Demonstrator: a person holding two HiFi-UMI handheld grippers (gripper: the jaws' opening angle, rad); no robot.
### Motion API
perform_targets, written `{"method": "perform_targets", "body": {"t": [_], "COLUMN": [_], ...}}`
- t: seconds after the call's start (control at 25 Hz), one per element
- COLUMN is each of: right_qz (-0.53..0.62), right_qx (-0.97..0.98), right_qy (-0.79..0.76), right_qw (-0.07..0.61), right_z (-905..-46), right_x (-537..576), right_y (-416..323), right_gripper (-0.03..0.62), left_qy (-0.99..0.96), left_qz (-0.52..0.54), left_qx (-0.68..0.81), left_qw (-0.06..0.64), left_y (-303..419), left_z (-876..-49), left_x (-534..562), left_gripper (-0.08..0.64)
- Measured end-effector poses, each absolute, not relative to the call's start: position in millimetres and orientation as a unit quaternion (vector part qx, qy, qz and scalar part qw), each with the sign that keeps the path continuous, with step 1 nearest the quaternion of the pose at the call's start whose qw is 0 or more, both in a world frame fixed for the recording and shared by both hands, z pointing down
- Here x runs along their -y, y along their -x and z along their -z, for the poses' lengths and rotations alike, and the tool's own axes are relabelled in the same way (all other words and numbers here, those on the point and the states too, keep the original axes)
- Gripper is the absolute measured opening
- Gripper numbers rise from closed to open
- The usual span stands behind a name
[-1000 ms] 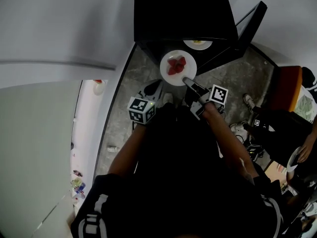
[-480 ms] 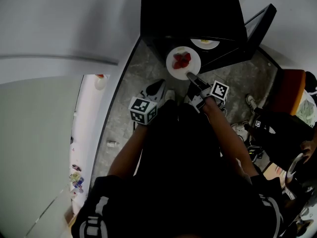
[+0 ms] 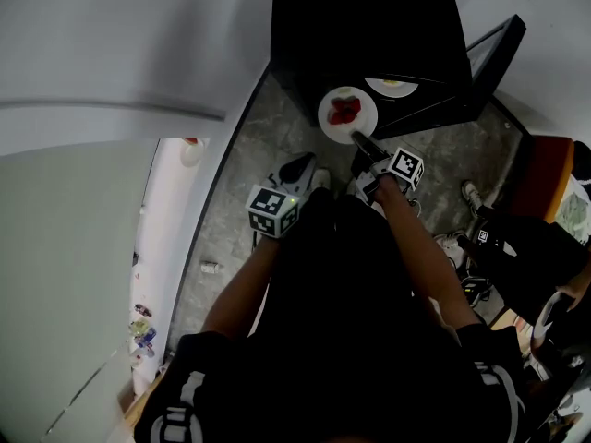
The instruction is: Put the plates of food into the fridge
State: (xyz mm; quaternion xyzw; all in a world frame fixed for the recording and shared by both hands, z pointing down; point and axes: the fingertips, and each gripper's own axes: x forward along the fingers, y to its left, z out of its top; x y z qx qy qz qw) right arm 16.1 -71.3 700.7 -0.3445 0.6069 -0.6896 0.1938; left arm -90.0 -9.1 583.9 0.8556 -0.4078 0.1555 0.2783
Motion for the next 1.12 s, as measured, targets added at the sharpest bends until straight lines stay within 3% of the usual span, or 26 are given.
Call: {"method": "perform_targets", "body": {"t": [1.12], "right_qz": [0.706], "right_qx": [-0.583], "right_qy": [0.362], "right_qw": [0.174], "right_z": [-785.8], "right_x": [117.0], "right_y": [9.3], "right_gripper": [0.034], "left_qy": [-0.851], "left_qz": [-0.169], "left_qx": [0.409], "left_qw": [0.282], "left_y": [105.9], "left_z": [-585.9], "left_x": [8.1], "left_gripper": [0.020]}}
